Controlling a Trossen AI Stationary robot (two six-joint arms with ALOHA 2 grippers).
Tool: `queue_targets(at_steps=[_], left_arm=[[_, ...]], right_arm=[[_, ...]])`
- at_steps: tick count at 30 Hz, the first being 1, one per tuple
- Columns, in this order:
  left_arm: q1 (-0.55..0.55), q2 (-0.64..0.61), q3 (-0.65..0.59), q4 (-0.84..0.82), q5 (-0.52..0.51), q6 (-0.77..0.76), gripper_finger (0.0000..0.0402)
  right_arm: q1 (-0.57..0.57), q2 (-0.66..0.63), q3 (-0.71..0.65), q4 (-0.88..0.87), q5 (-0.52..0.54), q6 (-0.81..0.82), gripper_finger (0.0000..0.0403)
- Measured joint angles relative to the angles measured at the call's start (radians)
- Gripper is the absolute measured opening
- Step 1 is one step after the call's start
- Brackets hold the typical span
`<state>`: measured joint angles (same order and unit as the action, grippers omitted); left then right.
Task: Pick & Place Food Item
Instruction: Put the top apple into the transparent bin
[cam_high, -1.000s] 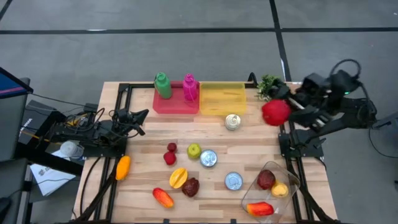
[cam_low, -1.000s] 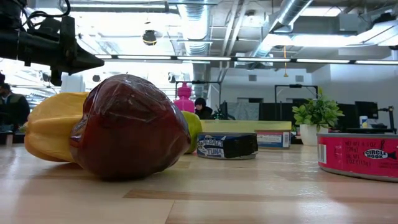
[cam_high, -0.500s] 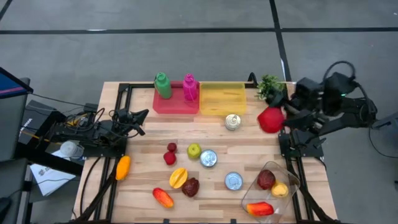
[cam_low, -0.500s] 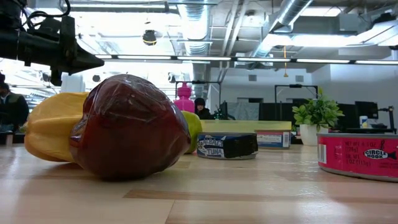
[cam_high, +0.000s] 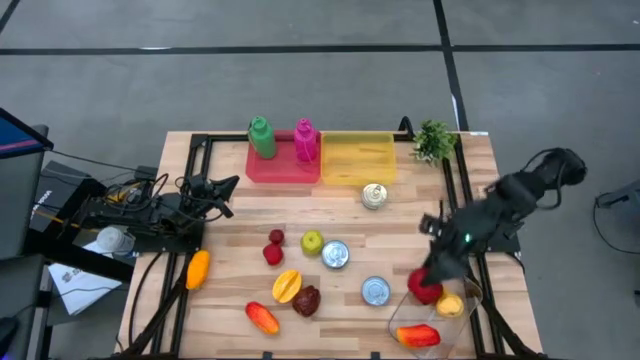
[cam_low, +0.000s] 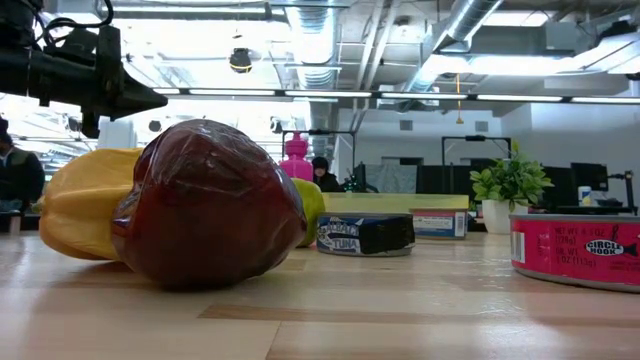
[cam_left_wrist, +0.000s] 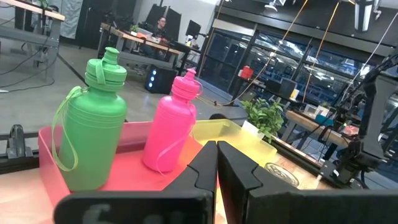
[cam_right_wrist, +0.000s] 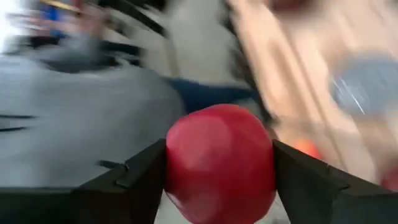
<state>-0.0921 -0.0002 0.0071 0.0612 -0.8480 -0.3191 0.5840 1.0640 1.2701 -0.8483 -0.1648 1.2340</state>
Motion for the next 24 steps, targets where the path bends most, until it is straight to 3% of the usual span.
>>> queue_targets(at_steps=[5,10,17,24], left_arm=[[0.000,0.000,0.000,0.000,0.000,0.000,0.0001],[0.000,0.000,-0.001,0.006,0.001,0.000,0.0001],[0.000,0.000,-0.001,0.008,0.001,0.000,0.0001],[0.000,0.000,-0.001,0.010,0.001,0.000,0.0001]], right_arm=[[0.203,0.108,0.000,-0.266,0.087,0.230,0.0256],[0.337,0.216,0.000,-0.307,0.180,0.287,0.0256],[0.358,0.361,0.000,-0.392,0.227,0.333,0.0256],[0.347,0.450,0.000,-0.312,0.252,0.245,0.0256]])
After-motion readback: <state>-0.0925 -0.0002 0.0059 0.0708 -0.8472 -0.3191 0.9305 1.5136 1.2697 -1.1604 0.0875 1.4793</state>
